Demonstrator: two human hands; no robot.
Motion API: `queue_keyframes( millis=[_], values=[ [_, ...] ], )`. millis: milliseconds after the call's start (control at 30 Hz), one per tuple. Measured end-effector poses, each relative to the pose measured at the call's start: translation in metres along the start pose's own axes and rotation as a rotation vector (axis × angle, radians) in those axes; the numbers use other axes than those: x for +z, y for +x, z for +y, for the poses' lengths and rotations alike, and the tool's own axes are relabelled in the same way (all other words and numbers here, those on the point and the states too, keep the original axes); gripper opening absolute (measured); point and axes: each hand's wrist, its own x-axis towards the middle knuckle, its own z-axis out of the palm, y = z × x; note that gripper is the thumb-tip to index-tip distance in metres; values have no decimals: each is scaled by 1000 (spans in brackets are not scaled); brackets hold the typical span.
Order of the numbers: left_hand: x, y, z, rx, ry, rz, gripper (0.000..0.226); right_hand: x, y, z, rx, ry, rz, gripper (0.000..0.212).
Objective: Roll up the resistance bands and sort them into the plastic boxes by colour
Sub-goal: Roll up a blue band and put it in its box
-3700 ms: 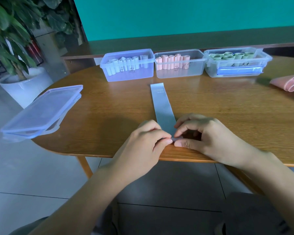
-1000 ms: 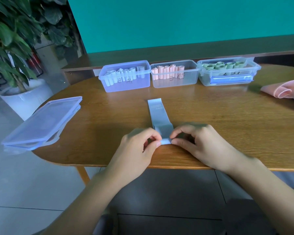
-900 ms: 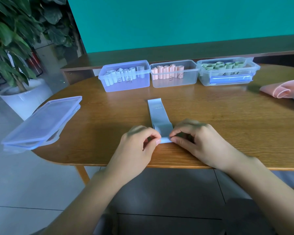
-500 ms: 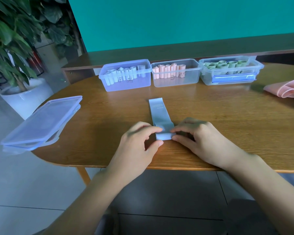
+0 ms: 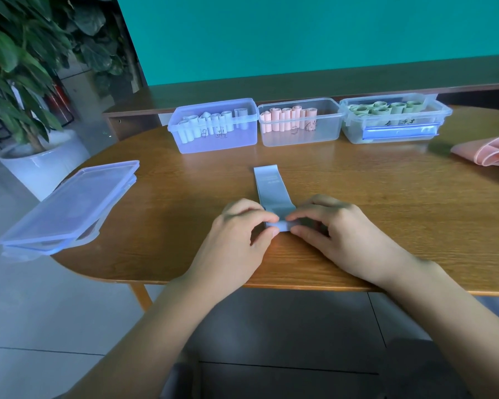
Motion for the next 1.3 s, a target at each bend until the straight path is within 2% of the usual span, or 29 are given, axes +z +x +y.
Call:
queue_keyframes(
  millis=[200, 400, 633, 933, 1133, 1300],
  values=[
    [2, 4, -1, 9, 13, -20, 21, 4, 4, 6, 18, -7, -13, 25],
    [5, 12, -5, 18, 23, -15, 24, 5, 4, 5, -11, 11, 76, 23],
    [7, 14, -6, 65, 57, 59, 19, 7, 7, 9, 20, -17, 11, 32],
    [8, 20, -12, 40, 53, -5, 25, 6, 9, 7, 16, -26, 4, 30],
    [7, 18, -11, 39, 59, 13, 24, 7, 17, 12, 74, -77, -23, 40],
    [8, 23, -13, -1, 67, -20, 27, 7, 19, 13, 61, -64, 5, 35]
  ],
)
